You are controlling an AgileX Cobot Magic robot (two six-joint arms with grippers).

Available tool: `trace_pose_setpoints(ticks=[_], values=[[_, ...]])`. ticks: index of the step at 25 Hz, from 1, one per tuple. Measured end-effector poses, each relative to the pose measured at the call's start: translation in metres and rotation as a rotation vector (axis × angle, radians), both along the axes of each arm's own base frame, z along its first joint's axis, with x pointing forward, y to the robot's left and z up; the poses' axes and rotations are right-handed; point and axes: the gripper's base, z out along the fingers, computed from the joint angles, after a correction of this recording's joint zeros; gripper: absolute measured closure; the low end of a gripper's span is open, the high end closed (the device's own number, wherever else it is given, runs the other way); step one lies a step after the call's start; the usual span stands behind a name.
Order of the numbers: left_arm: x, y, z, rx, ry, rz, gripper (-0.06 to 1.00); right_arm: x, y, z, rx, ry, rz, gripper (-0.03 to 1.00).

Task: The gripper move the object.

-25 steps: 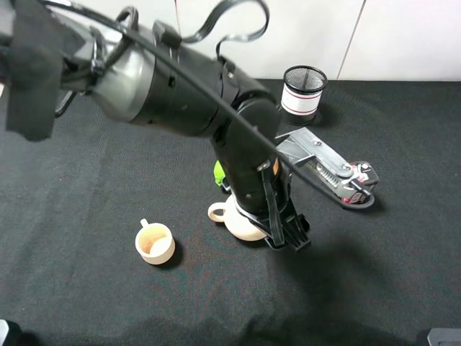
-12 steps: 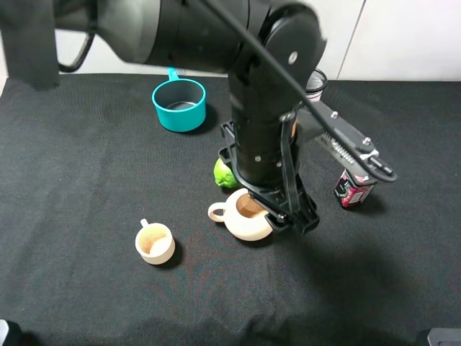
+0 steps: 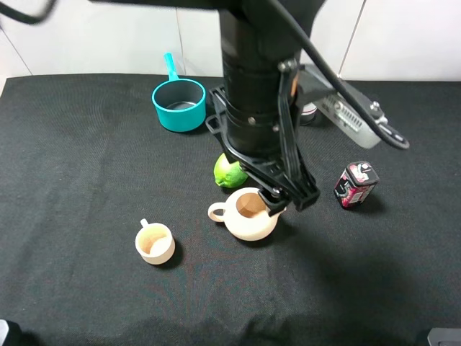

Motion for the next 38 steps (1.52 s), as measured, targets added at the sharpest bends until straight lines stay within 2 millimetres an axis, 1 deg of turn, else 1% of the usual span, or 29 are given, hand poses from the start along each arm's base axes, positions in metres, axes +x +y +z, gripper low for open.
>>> trace_pose_setpoints(ticks=[7, 15, 26, 33, 38], values=[[-0.003, 0.017, 0.031, -0.001, -0.067, 0.027, 0.04, 0.0, 0.0, 0.0, 0.0, 0.0, 0.0, 0.27], [-0.006, 0.033, 0.063, -0.053, -0.142, 0.069, 0.04, 0.0, 0.0, 0.0, 0.0, 0.0, 0.0, 0.27], [-0.013, 0.06, 0.108, -0.135, -0.269, 0.098, 0.04, 0.0, 0.0, 0.0, 0.0, 0.0, 0.0, 0.27], [-0.018, 0.078, 0.129, -0.174, -0.332, 0.107, 0.04, 0.0, 0.0, 0.0, 0.0, 0.0, 0.0, 0.27], [-0.028, 0.101, 0.131, -0.187, -0.352, 0.136, 0.04, 0.0, 0.0, 0.0, 0.0, 0.0, 0.0, 0.27]])
